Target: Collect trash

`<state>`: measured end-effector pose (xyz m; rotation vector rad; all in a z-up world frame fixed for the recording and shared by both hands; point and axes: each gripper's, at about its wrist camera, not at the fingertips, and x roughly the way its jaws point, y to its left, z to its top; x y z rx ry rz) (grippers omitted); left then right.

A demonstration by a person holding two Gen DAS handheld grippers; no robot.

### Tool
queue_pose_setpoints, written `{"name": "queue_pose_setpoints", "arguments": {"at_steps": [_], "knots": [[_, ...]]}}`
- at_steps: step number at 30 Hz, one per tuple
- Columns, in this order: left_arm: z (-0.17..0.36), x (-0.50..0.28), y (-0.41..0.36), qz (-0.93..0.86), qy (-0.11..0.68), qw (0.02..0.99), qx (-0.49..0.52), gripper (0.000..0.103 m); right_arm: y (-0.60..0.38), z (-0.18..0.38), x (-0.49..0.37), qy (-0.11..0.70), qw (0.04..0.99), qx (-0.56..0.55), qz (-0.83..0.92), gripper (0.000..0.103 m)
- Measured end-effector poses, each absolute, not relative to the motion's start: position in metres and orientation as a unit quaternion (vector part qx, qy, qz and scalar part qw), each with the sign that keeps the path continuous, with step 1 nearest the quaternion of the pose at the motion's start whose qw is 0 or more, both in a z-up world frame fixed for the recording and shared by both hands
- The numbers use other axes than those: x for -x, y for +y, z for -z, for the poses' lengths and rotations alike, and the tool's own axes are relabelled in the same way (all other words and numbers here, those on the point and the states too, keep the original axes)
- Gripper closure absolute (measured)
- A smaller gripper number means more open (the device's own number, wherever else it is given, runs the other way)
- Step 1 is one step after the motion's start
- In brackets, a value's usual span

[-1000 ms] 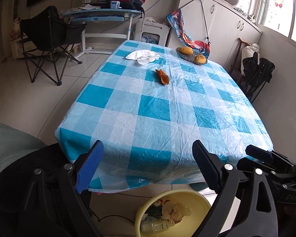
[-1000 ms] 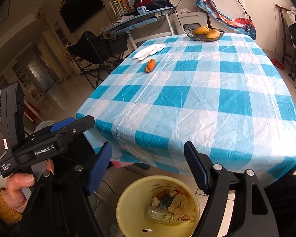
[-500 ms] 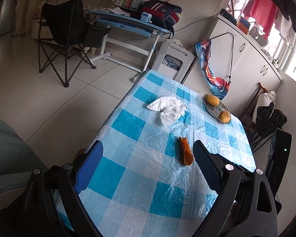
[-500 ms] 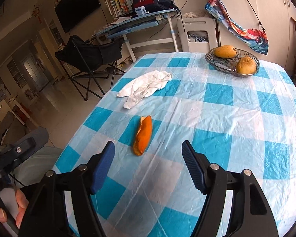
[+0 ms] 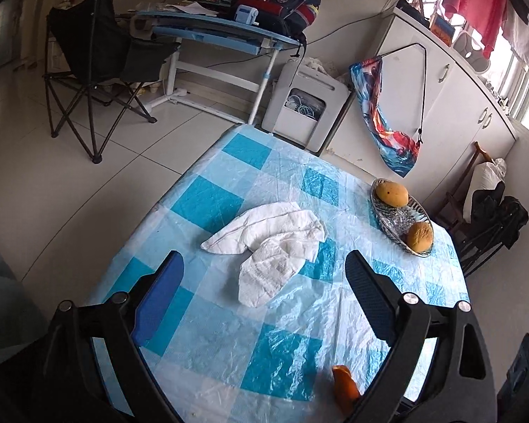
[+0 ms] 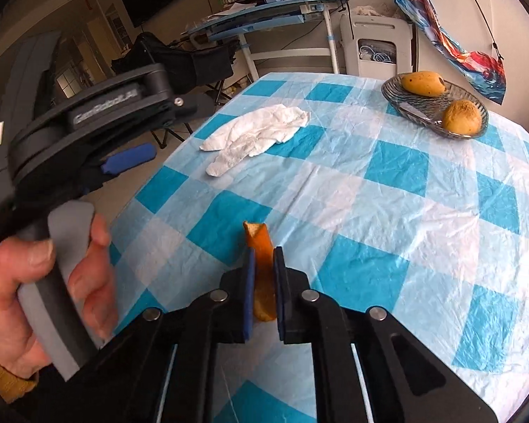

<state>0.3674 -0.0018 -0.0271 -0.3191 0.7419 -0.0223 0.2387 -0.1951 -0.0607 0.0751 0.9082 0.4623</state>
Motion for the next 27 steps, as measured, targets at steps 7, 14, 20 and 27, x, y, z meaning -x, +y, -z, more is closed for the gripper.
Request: {"name": "queue_pose_setpoints", "arguments": {"at_steps": [7, 14, 20, 27], "knots": [[0.056, -0.422, -0.028, -0.018, 0.416, 0.907, 0.065, 0.014, -0.244, 0.073, -0.218, 0.439, 0.870, -0.111, -0.195, 0.094], [0.060, -0.427, -0.040, 0.040, 0.431, 0.901, 0.026, 0.066, -0.230, 0.060, -0.233, 0.419, 0.875, -0.131, -0.204, 0.049], [0.053, -0.388, -0.031, 0.077, 0.426, 0.901, 0.039, 0.090, -0.180, 0.067, -0.256, 0.437, 0.875, -0.061, -0.201, 0.061], [0.037, -0.308, -0.001, 0.085, 0.416, 0.903, 0.072, 0.090, -0.182, 0.062, -0.225, 0.436, 0.875, -0.039, -0.207, 0.089]]}}
